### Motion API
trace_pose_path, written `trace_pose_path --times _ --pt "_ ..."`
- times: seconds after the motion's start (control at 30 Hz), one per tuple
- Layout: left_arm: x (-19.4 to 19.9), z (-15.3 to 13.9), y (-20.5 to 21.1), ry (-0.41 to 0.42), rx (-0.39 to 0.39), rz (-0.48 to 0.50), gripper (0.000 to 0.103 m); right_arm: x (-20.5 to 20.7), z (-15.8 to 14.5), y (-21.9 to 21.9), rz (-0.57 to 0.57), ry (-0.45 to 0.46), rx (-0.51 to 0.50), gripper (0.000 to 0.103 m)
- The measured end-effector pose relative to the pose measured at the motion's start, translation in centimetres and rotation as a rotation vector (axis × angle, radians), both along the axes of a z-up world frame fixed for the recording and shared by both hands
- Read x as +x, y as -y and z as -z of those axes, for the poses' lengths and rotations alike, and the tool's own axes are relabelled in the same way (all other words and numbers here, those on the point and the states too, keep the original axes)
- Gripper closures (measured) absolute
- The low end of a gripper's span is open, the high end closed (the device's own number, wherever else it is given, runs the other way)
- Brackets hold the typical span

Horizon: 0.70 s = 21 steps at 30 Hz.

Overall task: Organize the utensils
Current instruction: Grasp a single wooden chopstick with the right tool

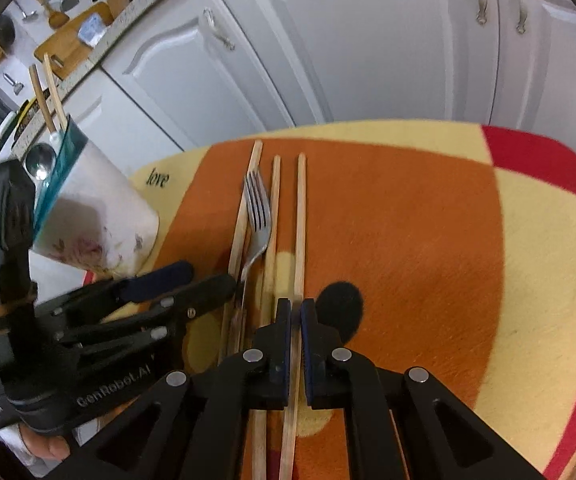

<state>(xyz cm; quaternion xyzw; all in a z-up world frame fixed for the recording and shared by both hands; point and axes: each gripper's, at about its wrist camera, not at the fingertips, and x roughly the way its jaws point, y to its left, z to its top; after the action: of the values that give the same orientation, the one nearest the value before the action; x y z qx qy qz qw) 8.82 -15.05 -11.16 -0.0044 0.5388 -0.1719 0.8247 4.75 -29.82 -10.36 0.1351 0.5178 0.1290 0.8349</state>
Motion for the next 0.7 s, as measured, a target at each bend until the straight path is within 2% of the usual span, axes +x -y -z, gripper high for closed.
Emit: trace_pose_path --times 0.2,0.23,0.27,0.33,0.37,0.6,0.67,0.7 --pt "0.5 0.0 0.4 0.012 0.01 -0.003 0.06 -0.4 -0.1 0.6 0.017 0.012 -0.003 0.098" --pt "0.5 0.0 0.4 0.019 0.015 -0.004 0.068 -0.5 -0.2 0.6 0.027 0.017 -0.01 0.098" --pt "0.5 0.0 0.5 0.025 0.016 0.0 0.071 -0.6 -0.3 0.7 0.04 0.02 -0.026 0.1" --pt "0.4 0.1 0.5 0.023 -0.02 0.028 0.091 -1.1 -0.3 1.3 0.054 0.012 -0.023 0.1" --pt "0.3 0.1 0.7 0.014 -0.044 0.048 0.095 -1.4 -0.2 1.7 0.058 0.005 -0.016 0.101" --pt "-0.9 0.0 0.5 0.01 -0.028 0.074 0.097 -3.2 -1.2 2.0 0.054 0.025 0.015 0.101" --pt "-1.2 0.1 0.3 0.009 -0.024 0.073 0.098 -2.6 -1.4 1.4 0.048 0.026 0.017 0.095" --pt "-1.4 0.1 0.0 0.005 -0.024 0.071 0.098 -2.3 -1.4 1.0 0.049 0.023 0.007 0.081"
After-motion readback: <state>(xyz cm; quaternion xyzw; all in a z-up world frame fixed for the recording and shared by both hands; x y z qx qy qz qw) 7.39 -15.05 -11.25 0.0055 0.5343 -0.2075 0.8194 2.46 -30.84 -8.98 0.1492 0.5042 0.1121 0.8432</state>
